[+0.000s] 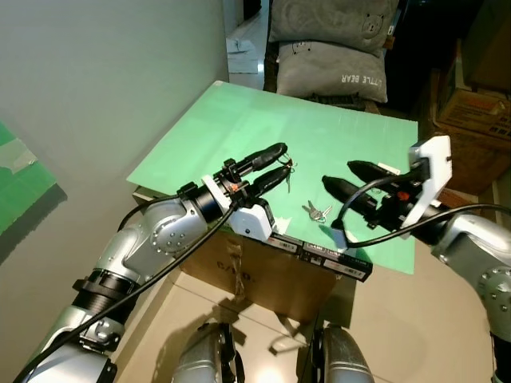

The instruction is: Hang keys on a hook

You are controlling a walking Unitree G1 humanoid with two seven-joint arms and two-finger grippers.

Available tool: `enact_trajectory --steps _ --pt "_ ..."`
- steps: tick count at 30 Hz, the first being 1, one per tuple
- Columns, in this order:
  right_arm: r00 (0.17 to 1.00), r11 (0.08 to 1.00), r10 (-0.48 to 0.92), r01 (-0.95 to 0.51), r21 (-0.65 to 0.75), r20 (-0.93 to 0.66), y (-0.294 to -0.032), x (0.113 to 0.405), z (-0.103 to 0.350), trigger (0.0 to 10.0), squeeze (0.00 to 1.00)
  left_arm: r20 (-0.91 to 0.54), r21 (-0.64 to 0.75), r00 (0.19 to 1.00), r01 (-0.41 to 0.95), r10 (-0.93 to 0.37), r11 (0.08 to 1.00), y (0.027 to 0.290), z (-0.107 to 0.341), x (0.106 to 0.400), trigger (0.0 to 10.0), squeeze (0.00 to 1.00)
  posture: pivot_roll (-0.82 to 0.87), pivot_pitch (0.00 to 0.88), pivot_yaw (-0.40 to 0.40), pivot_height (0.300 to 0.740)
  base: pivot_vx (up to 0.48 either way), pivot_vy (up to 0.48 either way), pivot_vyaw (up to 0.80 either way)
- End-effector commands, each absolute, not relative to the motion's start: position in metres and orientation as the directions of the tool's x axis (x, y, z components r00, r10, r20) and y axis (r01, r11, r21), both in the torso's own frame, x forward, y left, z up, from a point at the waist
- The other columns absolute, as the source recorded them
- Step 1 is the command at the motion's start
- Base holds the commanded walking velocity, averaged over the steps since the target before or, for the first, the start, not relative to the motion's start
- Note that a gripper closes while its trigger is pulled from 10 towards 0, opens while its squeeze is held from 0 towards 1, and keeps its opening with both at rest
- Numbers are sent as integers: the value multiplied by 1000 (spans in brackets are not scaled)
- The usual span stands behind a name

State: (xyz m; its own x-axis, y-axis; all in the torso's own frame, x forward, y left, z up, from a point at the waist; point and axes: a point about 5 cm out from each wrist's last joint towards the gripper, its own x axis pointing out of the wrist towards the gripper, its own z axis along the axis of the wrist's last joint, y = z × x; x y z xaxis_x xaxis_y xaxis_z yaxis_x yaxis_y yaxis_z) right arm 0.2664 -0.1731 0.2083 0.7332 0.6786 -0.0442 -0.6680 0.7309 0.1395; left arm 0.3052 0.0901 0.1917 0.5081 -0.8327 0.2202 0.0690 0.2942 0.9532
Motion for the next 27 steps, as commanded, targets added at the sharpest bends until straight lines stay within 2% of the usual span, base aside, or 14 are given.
enact_trajectory --steps 1,13,27 --pt "733 731 680 -677 79 -17 -165 267 215 10000 0 216 959 488 58 -846 278 86 188 301 0 0 -191 97 61 661 0 0 0" --pt "703 703 711 -711 -25 13 -144 263 226 10000 0 222 964 483 24 -847 266 82 180 301 0 0 -191 95 63 661 0 0 0" --pt "725 725 689 -689 -26 -3 -142 268 216 10000 0 232 963 464 15 -855 270 77 177 299 0 0 -188 92 63 661 0 0 0"
